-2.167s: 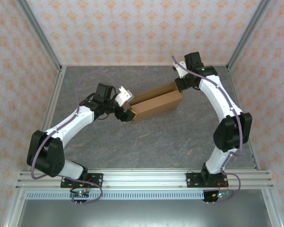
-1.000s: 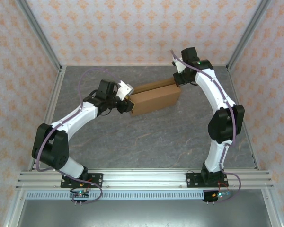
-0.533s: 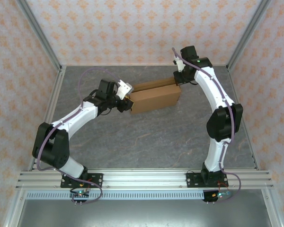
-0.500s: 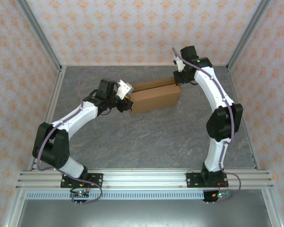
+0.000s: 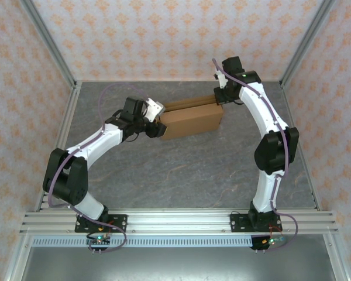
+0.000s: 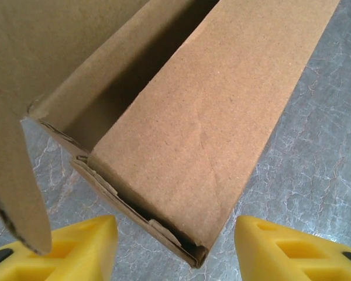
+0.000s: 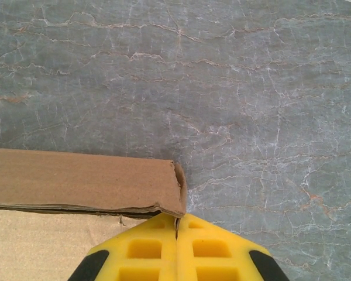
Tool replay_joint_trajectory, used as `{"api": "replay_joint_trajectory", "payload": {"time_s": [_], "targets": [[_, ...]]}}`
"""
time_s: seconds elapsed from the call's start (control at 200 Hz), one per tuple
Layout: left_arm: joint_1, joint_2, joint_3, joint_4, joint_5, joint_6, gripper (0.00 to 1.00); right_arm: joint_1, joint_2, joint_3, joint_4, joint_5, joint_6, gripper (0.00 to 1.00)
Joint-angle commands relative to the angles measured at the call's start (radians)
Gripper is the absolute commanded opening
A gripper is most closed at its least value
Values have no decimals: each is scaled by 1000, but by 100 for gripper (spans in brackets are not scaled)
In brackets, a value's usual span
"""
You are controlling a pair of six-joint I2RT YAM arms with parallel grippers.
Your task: Fold the paper box
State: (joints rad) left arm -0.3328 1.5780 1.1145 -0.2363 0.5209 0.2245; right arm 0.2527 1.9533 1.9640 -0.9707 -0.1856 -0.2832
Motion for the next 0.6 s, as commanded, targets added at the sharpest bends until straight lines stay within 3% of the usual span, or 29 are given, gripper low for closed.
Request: {"api": "replay_joint_trajectory", "payload": {"time_s": [0.0, 0.591], "targets": [[2, 2, 37, -25, -22, -17, 59, 12, 35, 10, -54, 8, 16, 2], [3, -19, 42, -64, -68, -48, 75, 13, 22, -62, 12, 4, 73, 2]]}}
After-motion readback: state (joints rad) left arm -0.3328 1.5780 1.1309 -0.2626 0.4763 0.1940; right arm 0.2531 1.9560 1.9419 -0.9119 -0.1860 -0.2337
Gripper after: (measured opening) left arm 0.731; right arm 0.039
